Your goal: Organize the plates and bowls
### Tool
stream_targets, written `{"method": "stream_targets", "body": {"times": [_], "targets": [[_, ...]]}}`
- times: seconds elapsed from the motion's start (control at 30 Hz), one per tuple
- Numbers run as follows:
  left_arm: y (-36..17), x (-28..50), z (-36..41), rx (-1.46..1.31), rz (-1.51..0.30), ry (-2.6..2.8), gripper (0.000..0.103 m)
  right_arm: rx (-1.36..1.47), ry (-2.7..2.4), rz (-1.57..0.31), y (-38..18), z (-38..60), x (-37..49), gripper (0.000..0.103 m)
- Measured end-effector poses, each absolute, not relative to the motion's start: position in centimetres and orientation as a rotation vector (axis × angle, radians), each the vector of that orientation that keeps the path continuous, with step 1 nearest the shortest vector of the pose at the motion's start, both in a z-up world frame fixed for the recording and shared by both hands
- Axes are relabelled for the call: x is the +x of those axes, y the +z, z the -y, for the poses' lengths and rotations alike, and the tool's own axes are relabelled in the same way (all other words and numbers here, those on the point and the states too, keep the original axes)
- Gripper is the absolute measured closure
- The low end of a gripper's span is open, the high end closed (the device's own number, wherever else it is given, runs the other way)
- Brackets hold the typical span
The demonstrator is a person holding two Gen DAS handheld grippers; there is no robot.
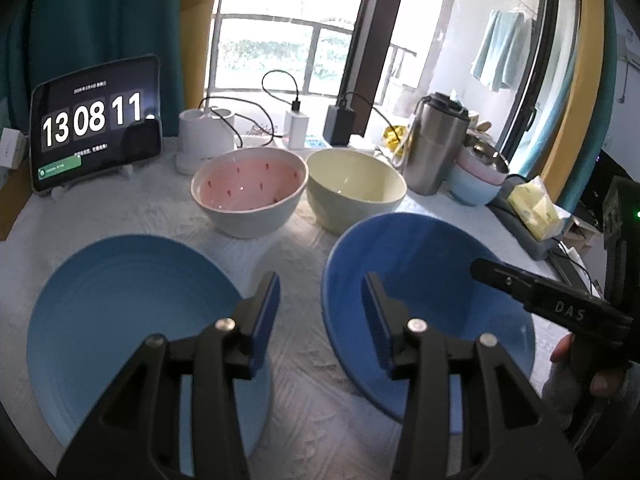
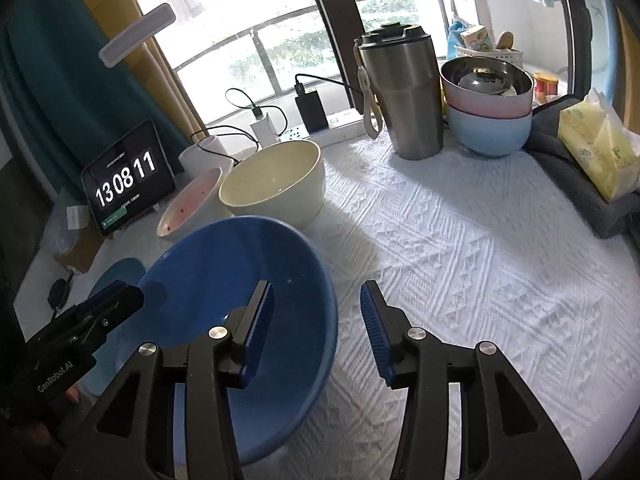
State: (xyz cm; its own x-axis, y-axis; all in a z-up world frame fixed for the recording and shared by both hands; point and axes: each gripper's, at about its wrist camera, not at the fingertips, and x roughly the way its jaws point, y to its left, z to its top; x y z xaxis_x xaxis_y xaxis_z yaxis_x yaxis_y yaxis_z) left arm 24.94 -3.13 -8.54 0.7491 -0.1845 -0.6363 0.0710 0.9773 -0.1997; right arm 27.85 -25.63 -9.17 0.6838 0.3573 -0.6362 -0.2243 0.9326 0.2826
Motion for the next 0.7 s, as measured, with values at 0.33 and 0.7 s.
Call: {"method": "stream_targets", "body": {"times": [0.33, 0.7], "targets": [[-10.9, 26.9, 3.8, -0.153, -0.826, -0.103, 0.059, 0.207, 0.305, -0.813, -11.2, 26.2, 29.6, 0.055], [-9.5, 25.9, 3.9, -0.166, -0.781, -0.134, 0.059, 0.222, 0.304, -0.804, -10.9, 26.8, 29.3, 0.054]]}}
